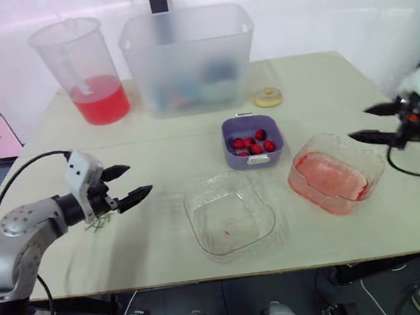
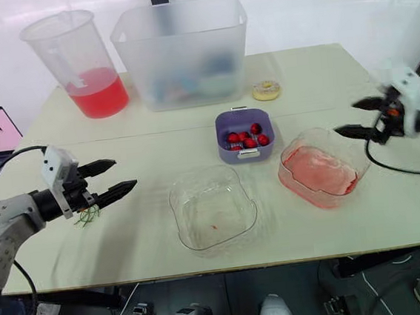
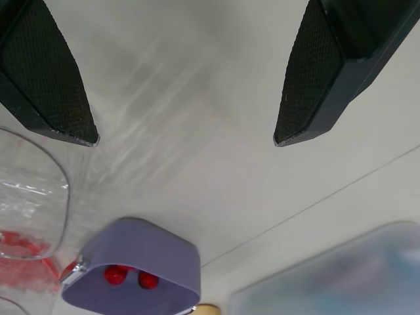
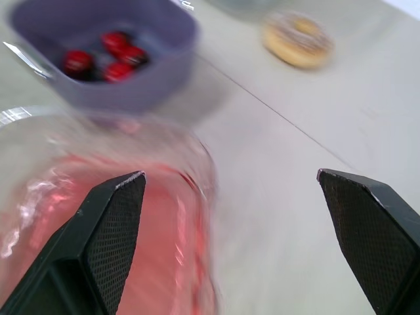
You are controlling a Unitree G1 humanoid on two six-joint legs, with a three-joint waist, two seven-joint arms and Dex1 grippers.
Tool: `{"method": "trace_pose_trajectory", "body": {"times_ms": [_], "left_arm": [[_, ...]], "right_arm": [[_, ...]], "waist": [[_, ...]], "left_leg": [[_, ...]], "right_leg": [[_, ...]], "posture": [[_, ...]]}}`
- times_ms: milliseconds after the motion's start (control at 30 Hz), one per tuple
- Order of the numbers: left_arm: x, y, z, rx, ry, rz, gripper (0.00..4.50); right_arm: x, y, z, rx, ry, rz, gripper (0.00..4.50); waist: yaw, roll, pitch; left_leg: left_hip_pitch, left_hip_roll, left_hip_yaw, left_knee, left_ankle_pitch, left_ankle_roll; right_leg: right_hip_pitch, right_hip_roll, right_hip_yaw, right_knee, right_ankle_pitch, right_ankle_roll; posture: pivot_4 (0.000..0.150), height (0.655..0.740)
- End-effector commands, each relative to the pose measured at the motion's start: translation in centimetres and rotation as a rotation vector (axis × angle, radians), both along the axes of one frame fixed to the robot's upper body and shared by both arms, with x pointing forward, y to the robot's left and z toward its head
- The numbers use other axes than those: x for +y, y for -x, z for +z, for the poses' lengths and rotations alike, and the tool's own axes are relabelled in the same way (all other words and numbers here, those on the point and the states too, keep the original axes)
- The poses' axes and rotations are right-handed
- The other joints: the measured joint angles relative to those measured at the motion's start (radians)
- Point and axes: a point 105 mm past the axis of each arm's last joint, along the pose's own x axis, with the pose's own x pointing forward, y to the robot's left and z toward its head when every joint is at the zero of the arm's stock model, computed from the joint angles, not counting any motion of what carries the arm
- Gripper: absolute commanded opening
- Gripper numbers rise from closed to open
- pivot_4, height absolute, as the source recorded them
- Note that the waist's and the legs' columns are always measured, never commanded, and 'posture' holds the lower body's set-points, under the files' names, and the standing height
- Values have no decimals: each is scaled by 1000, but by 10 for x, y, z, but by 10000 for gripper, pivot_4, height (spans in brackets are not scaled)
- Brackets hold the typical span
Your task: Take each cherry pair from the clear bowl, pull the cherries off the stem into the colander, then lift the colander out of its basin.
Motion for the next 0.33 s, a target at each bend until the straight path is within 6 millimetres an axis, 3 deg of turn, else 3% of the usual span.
{"method": "trace_pose_trajectory", "body": {"times_ms": [33, 333], "left_arm": [[3, -2, 4, -29, -17, -17, 45000], [26, -7, -13, 37, -15, 33, 45000]], "right_arm": [[-14, 18, 16, -165, -38, -47, 44665], [-17, 32, 11, -236, -85, -118, 44665]], "waist": [[-2, 0, 0], [-4, 1, -1]], "left_leg": [[0, 0, 0, 0, 0, 0], [2, 2, 2, -1, 0, 0]], "right_leg": [[0, 0, 0, 0, 0, 0], [0, 1, 1, 0, 0, 0]], "posture": [[1500, 7400], [1500, 7400]]}}
